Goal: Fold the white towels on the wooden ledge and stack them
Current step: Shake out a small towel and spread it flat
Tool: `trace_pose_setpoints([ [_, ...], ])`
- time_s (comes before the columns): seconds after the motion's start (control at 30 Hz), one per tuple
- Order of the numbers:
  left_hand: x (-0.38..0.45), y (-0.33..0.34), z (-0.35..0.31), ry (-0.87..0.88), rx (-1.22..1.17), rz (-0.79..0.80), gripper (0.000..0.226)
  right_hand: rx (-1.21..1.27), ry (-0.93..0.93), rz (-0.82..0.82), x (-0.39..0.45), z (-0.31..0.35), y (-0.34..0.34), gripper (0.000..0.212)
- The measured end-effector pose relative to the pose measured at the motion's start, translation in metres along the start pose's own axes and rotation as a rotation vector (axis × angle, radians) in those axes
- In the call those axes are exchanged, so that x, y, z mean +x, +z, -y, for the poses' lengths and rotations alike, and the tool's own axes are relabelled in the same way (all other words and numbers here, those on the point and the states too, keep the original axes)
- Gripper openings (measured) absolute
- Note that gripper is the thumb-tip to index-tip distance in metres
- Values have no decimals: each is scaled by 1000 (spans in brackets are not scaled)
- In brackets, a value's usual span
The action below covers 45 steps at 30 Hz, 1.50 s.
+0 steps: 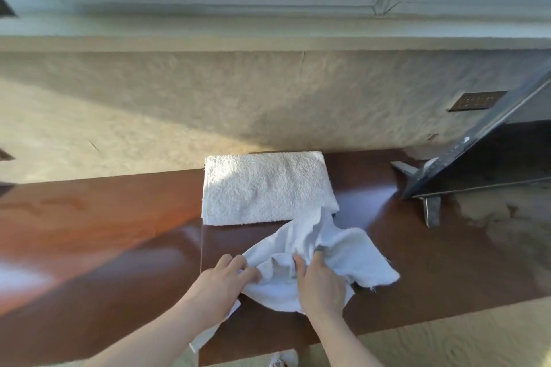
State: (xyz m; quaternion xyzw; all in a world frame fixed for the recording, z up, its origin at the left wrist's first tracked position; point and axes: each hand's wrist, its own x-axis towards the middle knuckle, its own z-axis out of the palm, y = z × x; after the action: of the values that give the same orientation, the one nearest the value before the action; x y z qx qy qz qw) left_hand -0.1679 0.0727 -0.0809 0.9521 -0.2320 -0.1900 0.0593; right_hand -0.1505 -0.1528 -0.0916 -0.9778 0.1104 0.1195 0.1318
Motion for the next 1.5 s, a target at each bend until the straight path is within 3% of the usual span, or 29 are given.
trace_pose_setpoints([
  [0.13, -78, 8, 59, -18, 37, -12, 82, -3, -78, 54, -57, 77, 12, 49],
  [0.23, -149, 17, 109, -38, 19, -53, 78, -50, -158, 40, -100, 149, 26, 50],
  [0.43, -269, 22, 208, -140, 8, -131, 93, -25, -320, 51, -154, 286, 48, 47],
  [0.7, -324, 16, 321, -308, -54, -313, 92, 9, -510, -121, -138, 419, 88, 48],
  [0.8, -325, 23, 361, -384, -1, -320, 93, 68, -601, -207, -116, 461, 124, 36],
  [0.87, -324, 37, 390, -451, 26, -300, 90, 133, -676, -230, -102, 482, 157, 32],
  [0.97, -325, 64, 426, -608, -22, -180, 68, 196, -680, -119, -91, 505, 203, 46],
  [1.1, -322, 97, 444, -755, -185, -54, 59, 27, -718, 66, -82, 525, 241, 67],
  [1.3, -306, 117, 450, -805, -400, -39, 57, -151, -733, 37, -83, 551, 251, 77],
  [1.4, -307, 118, 465, -776, -396, -161, 52, -173, -729, -41, -81, 562, 259, 69],
  [1.5, -321, 134, 487, -818, -294, -185, 60, -190, -676, -125, -83, 572, 264, 56],
])
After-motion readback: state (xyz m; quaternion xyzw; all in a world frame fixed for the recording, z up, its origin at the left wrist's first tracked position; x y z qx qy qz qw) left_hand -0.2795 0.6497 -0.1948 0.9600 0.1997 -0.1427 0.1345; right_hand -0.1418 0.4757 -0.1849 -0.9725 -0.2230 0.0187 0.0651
